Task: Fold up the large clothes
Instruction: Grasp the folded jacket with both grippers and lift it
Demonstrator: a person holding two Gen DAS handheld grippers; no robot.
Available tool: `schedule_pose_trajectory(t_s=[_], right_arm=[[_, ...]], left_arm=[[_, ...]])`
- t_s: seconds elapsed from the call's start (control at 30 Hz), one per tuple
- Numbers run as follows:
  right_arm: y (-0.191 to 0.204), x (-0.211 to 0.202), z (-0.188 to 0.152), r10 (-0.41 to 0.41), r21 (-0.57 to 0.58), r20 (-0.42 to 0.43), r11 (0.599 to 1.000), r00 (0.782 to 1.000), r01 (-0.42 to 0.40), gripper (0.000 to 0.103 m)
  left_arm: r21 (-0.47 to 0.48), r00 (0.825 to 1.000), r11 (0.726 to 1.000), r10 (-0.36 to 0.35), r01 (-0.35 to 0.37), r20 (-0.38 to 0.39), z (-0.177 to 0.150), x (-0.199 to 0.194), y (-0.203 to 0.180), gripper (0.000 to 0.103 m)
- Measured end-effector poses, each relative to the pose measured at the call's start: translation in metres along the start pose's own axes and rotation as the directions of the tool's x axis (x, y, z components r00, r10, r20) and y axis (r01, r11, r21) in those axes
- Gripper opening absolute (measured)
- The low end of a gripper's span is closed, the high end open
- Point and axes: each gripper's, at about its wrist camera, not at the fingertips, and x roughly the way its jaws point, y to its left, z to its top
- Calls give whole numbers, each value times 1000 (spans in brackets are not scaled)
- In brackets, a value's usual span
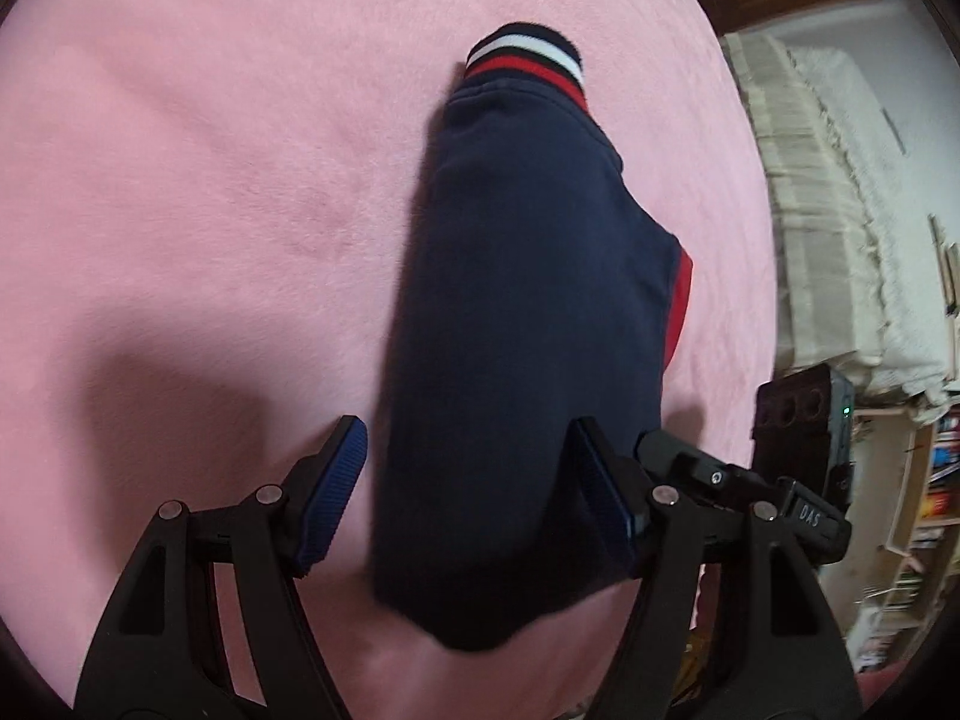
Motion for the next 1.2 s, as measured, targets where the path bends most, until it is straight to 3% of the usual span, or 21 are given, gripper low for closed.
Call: schedule_pose_trajectory(t_s=[0.07,0.13,0.33,0.57,0.7,0.77,0.93,1.03,1.2], right_arm=[[-3,5,6,35,9,-8,999,999,-35,60],[-7,10,11,109,32,-16,994,994,-108,43],[-10,18,11,178,100,2,979,984,-177,31],[30,1,-5,117,50,82,991,990,-121,22],[67,-9,-19,119,43,138,991,983,-126,22],[96,-7,-29,126,24,160,991,979,-131,22],[186,38,-45,170,-54,139,985,976,-164,22],[254,80,-51,207,-125,117,973,971,-192,22],[377,178,-46,256,-212,74,948,964,-235,21]], left_arm=[[9,1000,1000,-11,11,8,2,4,0,66],[30,1000,999,-21,20,20,4,6,-3,56],[21,998,1000,-5,4,65,-3,3,-9,38],[156,983,981,88,-114,161,-17,-31,-46,25],[173,986,984,5,-34,165,-16,-74,-34,25],[188,985,982,-16,-16,171,-14,-104,-22,25],[192,970,979,25,-73,241,2,-200,23,25],[148,944,980,76,-129,321,21,-267,71,25],[54,881,969,196,-242,431,61,-362,140,25]])
